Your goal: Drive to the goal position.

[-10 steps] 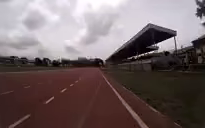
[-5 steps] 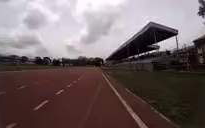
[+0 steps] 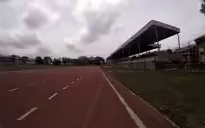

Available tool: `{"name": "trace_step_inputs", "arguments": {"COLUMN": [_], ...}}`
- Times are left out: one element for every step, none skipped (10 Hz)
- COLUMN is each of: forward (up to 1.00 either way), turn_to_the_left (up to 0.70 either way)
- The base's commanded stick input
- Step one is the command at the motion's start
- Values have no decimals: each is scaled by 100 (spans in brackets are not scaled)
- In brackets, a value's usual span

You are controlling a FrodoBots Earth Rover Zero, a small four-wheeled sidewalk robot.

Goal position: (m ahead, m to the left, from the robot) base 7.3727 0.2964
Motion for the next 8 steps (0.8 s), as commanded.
{"name": "trace_step_inputs", "arguments": {"forward": [70, 70, 70, 70, 70, 70, 70, 70], "turn_to_the_left": [0, 0, 0, 0, 0, 0, 0, 0]}}
